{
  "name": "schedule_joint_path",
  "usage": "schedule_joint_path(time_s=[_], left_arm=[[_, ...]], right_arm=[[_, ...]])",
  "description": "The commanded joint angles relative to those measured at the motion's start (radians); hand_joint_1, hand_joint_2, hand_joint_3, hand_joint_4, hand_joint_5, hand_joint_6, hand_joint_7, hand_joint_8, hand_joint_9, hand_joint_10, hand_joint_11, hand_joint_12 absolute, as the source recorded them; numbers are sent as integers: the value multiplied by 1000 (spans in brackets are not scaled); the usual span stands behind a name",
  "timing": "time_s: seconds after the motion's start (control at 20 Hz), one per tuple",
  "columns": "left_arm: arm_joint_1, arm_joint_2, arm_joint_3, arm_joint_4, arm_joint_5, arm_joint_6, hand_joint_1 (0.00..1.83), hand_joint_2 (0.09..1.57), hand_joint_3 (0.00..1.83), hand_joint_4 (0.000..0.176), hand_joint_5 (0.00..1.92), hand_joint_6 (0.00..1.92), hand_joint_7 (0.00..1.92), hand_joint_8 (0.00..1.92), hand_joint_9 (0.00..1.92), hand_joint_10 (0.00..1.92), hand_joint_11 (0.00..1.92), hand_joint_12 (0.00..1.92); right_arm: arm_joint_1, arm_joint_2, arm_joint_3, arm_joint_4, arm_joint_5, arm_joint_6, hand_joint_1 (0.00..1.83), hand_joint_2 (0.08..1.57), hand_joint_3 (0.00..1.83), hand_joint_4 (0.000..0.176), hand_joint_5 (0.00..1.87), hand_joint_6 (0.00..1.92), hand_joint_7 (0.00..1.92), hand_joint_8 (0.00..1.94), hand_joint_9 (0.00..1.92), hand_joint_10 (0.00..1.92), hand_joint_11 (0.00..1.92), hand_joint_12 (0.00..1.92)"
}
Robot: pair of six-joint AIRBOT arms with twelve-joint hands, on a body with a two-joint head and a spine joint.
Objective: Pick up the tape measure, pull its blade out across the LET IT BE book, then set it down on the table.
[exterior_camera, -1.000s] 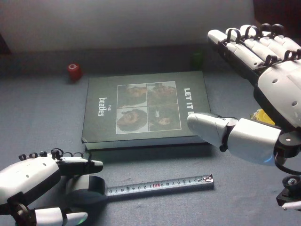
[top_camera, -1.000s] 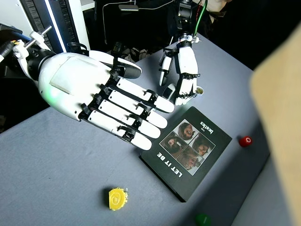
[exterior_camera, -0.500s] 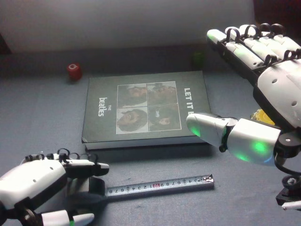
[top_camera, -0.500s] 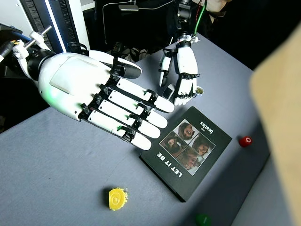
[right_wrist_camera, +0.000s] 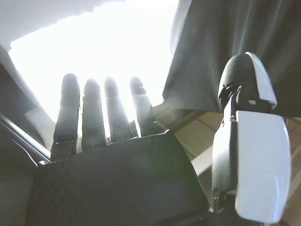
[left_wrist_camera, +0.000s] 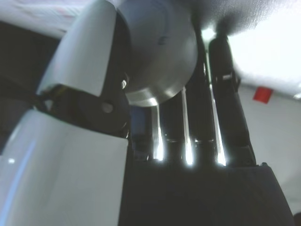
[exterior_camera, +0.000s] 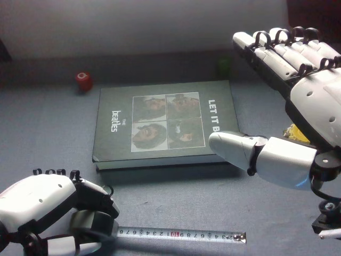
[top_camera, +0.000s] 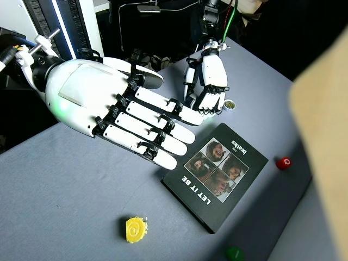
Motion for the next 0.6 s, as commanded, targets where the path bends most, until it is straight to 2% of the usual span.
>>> schedule_joint_path(time_s=[0.0, 0.25, 0.45, 0.55], left_arm=[[-4, -6, -1, 15, -85, 0, 1369, 1103, 3, 0, 1009, 781, 1058, 943, 835, 1207, 691, 1056], [-17, -3, 0, 15, -141, 30, 1379, 1092, 0, 0, 1065, 683, 1033, 973, 882, 1211, 729, 1095], [-76, 10, 13, 33, -141, 42, 1378, 1092, 0, 0, 1073, 686, 1025, 975, 880, 1215, 725, 1094], [-125, 25, 23, 48, -111, 40, 1378, 1092, 0, 0, 1070, 690, 1030, 971, 877, 1216, 730, 1099]], right_arm=[[4, 3, -2, -90, -89, 10, 160, 1015, 3, 60, 41, 6, 54, 3, 13, 4, 0, 420], [4, 3, -2, -91, -89, 10, 145, 1021, 4, 61, 25, 0, 52, 0, 15, 2, 0, 405], [4, 3, -2, -98, -89, 17, 151, 1020, 2, 59, 29, 2, 48, 0, 13, 1, 0, 392], [3, 6, -2, -132, -90, 57, 165, 1014, 0, 57, 46, 8, 53, 2, 18, 2, 0, 389]])
